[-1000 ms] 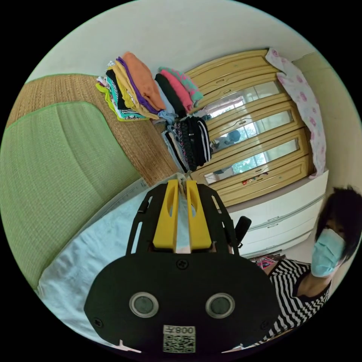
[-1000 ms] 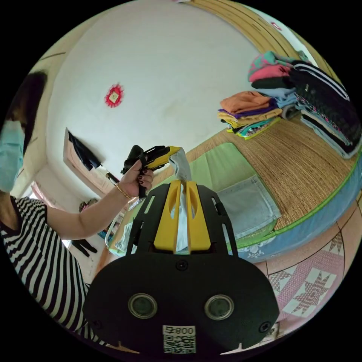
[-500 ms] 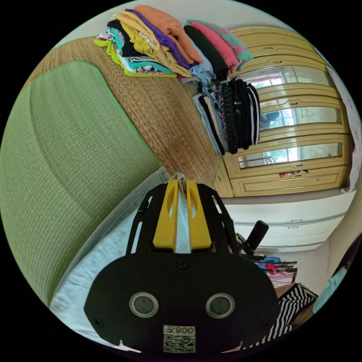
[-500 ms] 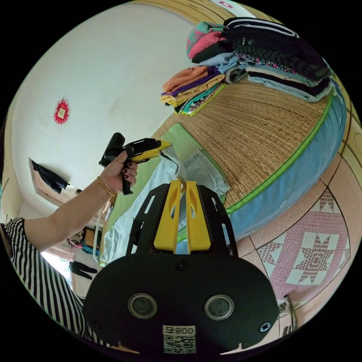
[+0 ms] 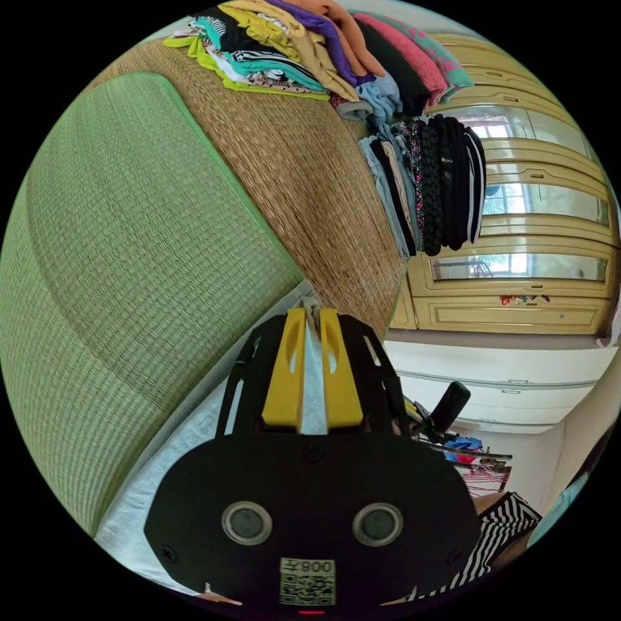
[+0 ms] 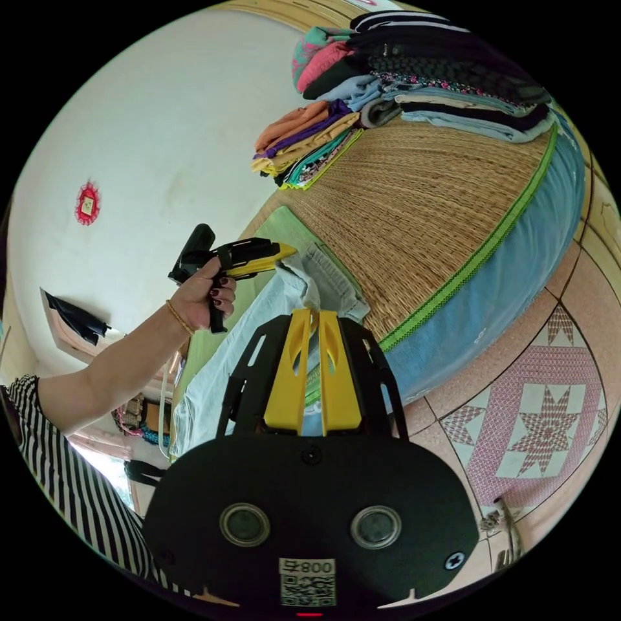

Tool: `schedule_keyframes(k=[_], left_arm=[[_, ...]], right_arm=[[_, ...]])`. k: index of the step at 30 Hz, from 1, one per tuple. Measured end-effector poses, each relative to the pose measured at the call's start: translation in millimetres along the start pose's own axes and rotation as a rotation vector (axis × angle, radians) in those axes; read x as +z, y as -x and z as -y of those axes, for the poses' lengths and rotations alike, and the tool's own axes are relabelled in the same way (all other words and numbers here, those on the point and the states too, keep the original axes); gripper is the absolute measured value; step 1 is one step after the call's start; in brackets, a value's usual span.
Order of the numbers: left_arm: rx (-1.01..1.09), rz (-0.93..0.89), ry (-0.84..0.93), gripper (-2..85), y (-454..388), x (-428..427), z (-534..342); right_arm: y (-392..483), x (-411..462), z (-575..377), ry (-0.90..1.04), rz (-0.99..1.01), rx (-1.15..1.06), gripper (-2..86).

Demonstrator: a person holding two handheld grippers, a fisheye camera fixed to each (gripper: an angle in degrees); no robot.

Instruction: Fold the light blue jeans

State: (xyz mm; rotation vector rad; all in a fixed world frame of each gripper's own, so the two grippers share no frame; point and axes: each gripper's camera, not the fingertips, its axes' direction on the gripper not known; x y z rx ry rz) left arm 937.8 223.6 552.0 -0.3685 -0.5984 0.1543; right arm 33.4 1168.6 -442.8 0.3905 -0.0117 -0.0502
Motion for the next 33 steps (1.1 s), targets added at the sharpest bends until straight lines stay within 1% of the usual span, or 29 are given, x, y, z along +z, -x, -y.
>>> schedule_keyframes(k=[9, 12, 15, 18, 20, 24, 25, 28, 30, 32, 33], left_arm=[[-0.016, -0.02, 0.006, 6.3, -29.7, -13.0, 6.6], [0.004, -0.074, -0.046, 6.5, -36.9, -24.3, 3.4], [0.016, -0.115, -0.057, 6.4, -40.9, -32.1, 0.0], [0.027, -0.146, -0.113, 6.1, -46.9, -39.3, -11.7], [0.035, -0.205, -0.181, 5.9, -50.5, -43.3, -21.4], [0.056, -0.208, -0.244, 4.9, -58.0, -48.2, -33.8], [0.057, -0.205, -0.291, 4.0, -60.5, -52.0, -39.0], [0.062, -0.289, -0.362, 1.7, -62.5, -61.1, -42.8], [0.091, -0.259, -0.32, 1.0, -69.9, -60.1, -40.1], [0.134, -0.145, -0.195, 0.6, -85.1, -46.3, -36.9], [0.148, -0.118, -0.17, 0.5, -89.3, -41.6, -36.7]], right_arm=[[-31.8, 28.9, -67.3, -0.014, 0.058, 0.104, 2.5], [-38.8, 35.2, -88.1, -0.021, 0.08, 0.127, 2.5], [-43.6, 42.1, -106.4, -0.025, 0.095, 0.138, 2.5], [-50.2, 47.7, -122.2, -0.025, 0.122, 0.16, 2.5], [-57.1, 51.3, -135.9, -0.03, 0.156, 0.182, 2.5], [-68.3, 54.8, -155.7, -0.044, 0.213, 0.228, 2.4], [-72.4, 56.2, -162.5, -0.049, 0.225, 0.242, 2.4], [-75.6, 59.2, -177.3, -0.057, 0.242, 0.249, 2.3], [-74.2, 60.5, -183.6, -0.058, 0.234, 0.248, 2.3], [-74.3, 62.5, -190.5, -0.057, 0.237, 0.255, 2.3], [-74.8, 63.0, -192.2, -0.057, 0.241, 0.258, 2.3]])
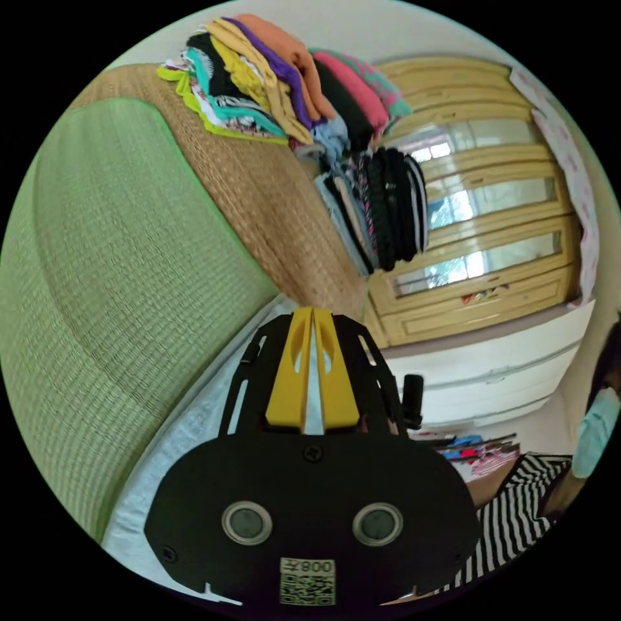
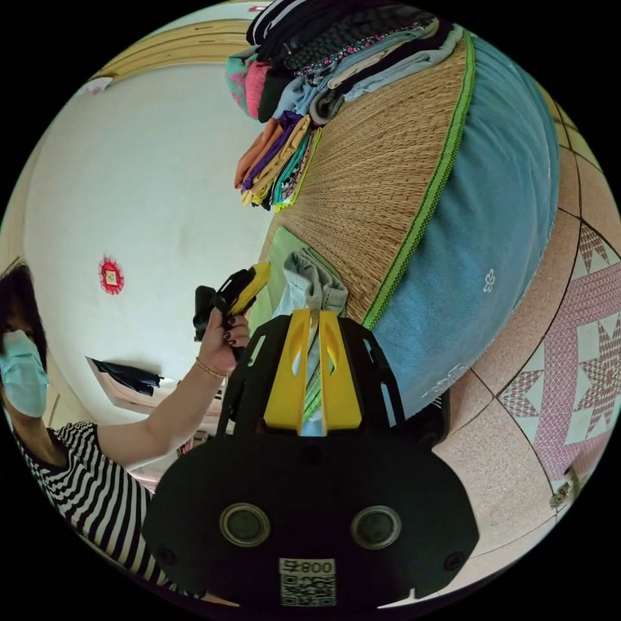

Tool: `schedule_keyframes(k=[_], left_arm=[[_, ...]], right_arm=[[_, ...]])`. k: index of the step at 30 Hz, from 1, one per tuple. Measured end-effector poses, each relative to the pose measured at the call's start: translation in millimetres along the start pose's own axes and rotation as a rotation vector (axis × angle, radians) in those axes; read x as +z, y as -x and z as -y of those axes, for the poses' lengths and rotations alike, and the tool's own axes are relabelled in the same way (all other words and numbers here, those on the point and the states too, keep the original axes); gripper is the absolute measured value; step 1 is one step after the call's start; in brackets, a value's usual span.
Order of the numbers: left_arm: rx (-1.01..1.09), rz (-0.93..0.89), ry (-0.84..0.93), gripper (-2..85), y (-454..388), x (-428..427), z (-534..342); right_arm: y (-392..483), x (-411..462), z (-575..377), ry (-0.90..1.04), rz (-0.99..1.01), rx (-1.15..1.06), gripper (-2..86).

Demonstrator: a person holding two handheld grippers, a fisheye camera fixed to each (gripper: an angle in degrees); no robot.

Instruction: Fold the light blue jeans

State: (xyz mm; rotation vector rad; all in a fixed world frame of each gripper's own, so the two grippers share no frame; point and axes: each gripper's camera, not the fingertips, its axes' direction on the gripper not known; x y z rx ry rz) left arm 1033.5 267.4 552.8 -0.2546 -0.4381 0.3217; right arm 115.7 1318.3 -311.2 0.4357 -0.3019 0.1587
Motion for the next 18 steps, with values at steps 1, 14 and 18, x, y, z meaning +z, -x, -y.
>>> schedule_keyframes(k=[1, 14, 18], left_arm=[[0.018, 0.038, 0.058, 0.4, -5.8, 10.5, 0.3], [0.12, 0.297, 0.135, 0.4, -44.4, 33.3, 2.4], [0.191, 0.329, 0.082, 1.0, -57.3, 25.5, -4.1]], right_arm=[[-2.1, -0.1, -3.0, 0.0, 0.009, 0.007, 2.3], [12.7, -19.4, -20.9, 0.022, -0.058, -0.026, 2.3], [22.7, -17.8, -17.9, 0.038, -0.079, -0.059, 2.1]])
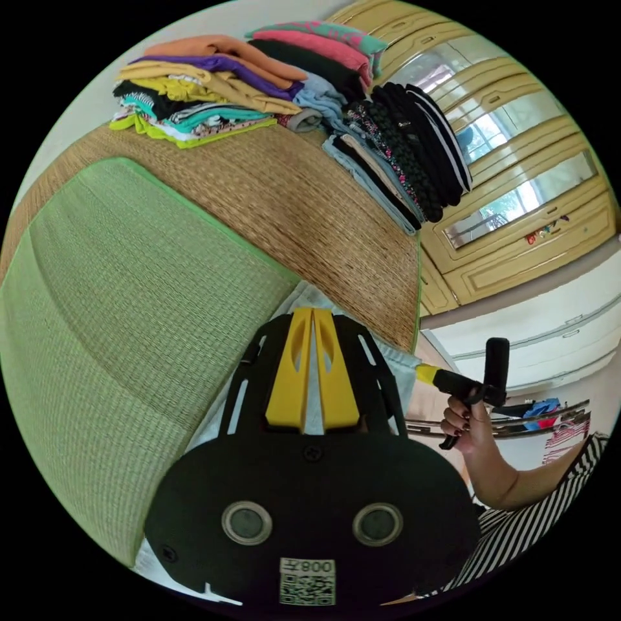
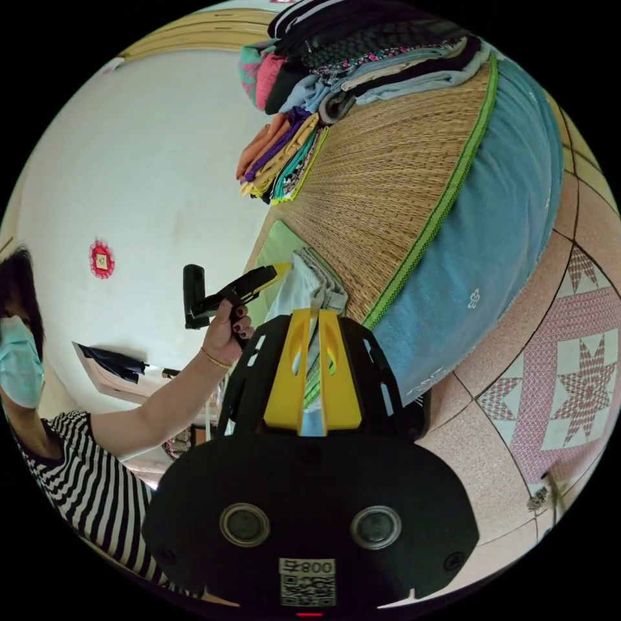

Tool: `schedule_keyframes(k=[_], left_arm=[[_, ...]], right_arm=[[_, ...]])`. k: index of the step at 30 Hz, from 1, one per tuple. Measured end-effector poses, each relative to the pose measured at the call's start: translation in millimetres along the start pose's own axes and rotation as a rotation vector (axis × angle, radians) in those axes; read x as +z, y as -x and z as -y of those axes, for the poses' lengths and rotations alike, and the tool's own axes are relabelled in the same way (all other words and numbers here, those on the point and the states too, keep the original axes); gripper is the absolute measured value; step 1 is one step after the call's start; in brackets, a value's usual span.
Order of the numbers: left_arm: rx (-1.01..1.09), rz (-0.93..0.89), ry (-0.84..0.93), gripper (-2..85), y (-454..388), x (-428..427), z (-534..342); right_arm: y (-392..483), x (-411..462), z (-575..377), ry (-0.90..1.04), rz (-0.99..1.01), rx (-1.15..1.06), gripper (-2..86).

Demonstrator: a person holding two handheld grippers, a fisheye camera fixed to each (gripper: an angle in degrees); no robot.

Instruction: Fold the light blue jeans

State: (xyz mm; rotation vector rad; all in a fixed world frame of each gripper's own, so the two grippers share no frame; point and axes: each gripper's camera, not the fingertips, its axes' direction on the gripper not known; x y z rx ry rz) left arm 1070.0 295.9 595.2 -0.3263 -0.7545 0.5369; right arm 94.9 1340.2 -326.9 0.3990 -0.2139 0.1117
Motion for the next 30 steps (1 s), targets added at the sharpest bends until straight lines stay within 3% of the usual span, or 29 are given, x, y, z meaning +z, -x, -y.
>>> schedule_keyframes(k=[5, 16, 22, 25, 30], left_arm=[[0.038, 0.102, 0.084, 1.7, -1.3, 13.6, -0.4], [0.075, 0.101, 0.023, 0.2, 3.2, 10.9, -5.1], [0.047, 0.141, 0.105, 0.2, 25.4, 50.3, -6.9], [0.041, 0.134, 0.084, 0.3, 34.9, 58.7, -12.0], [0.028, 0.087, -0.039, 0.2, 49.8, 56.9, -24.6]], right_arm=[[8.3, -3.2, 5.5, -0.01, 0.022, 0.007, 2.0], [40.1, -17.4, 30.6, -0.012, 0.05, -0.012, 1.8], [51.5, -15.3, 53.0, -0.001, 0.027, 0.013, 1.5], [62.4, -28.2, 63.7, -0.025, 0.056, 0.033, 0.9], [120.2, -48.7, 86.6, -0.064, -0.098, -0.08, 0.2]])
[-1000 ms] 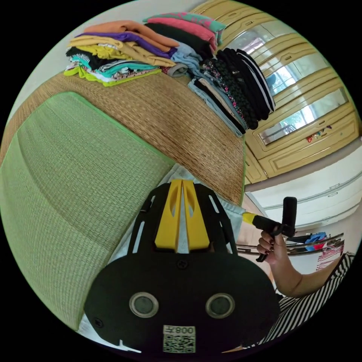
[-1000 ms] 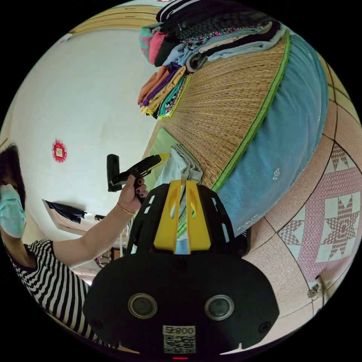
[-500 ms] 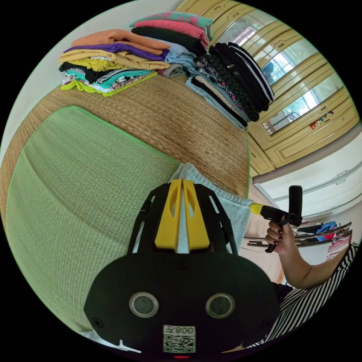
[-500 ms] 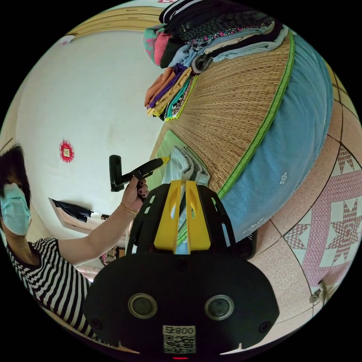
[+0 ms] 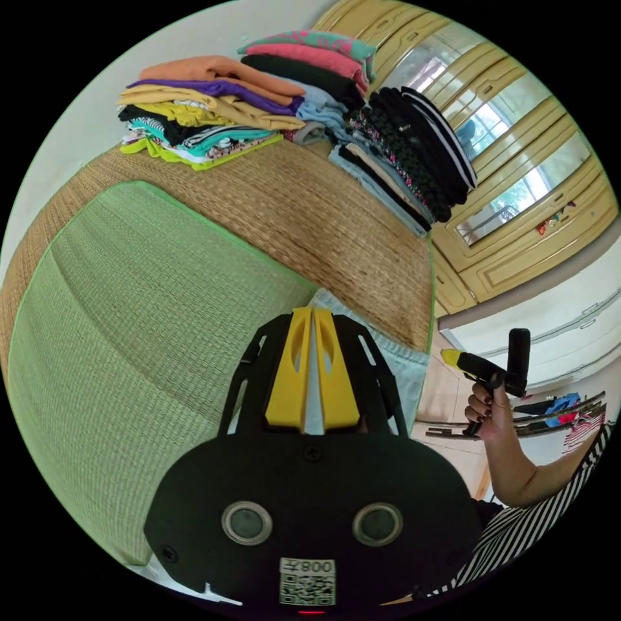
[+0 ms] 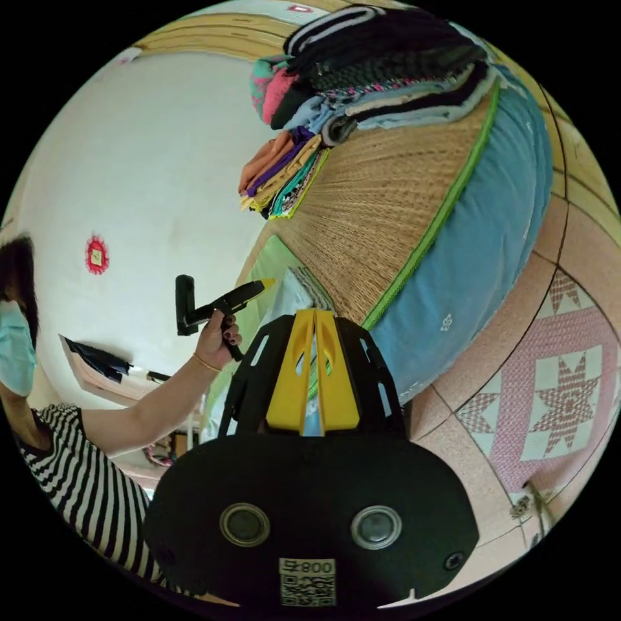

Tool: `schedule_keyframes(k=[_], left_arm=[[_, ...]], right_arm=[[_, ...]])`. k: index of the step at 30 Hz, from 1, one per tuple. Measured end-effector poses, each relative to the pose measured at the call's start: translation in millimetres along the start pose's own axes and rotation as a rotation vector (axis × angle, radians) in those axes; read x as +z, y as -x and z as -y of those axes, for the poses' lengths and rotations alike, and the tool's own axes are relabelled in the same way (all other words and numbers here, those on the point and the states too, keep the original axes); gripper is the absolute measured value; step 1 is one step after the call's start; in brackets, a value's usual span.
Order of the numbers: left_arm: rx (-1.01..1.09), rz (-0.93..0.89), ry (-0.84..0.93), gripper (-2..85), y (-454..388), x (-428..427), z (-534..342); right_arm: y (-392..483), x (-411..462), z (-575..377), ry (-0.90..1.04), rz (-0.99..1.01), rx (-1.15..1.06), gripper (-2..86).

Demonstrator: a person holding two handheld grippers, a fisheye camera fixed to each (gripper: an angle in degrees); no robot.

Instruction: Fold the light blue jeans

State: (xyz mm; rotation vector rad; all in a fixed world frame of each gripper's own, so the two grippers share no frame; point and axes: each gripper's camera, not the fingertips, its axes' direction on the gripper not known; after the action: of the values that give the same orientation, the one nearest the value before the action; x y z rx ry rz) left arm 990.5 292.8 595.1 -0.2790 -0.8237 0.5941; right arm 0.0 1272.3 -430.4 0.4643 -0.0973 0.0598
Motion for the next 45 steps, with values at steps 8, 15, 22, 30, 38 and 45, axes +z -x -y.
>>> schedule_keyframes(k=[8, 15, 22, 30, 38, 45], left_arm=[[0.021, 0.008, 0.085, 0.1, 29.4, 70.7, -14.5], [-0.019, 0.006, -0.015, 0.1, 68.3, 70.6, -42.7], [-0.152, 0.027, 0.029, 0.1, 140.7, 120.7, -91.0], [-0.119, 0.023, 0.031, 0.0, 190.7, 170.4, -133.6], [-0.102, -0.023, 0.042, 0.1, 241.9, 236.1, -171.8], [-0.129, -0.047, -0.008, 0.2, 291.8, 255.9, -237.5]], right_arm=[[129.1, 83.0, 45.7, 0.226, -0.486, -0.444, 0.0], [165.5, 83.0, 85.6, 0.243, -0.501, -0.454, 0.0], [193.5, 85.2, 139.5, 0.253, -0.497, -0.43, 0.0], [247.1, 78.4, 196.7, 0.211, -0.495, -0.475, 0.0], [273.2, 137.0, 287.7, 0.339, -0.561, -0.485, 0.1], [286.5, 127.6, 342.7, 0.307, -0.479, -0.448, 0.1]])
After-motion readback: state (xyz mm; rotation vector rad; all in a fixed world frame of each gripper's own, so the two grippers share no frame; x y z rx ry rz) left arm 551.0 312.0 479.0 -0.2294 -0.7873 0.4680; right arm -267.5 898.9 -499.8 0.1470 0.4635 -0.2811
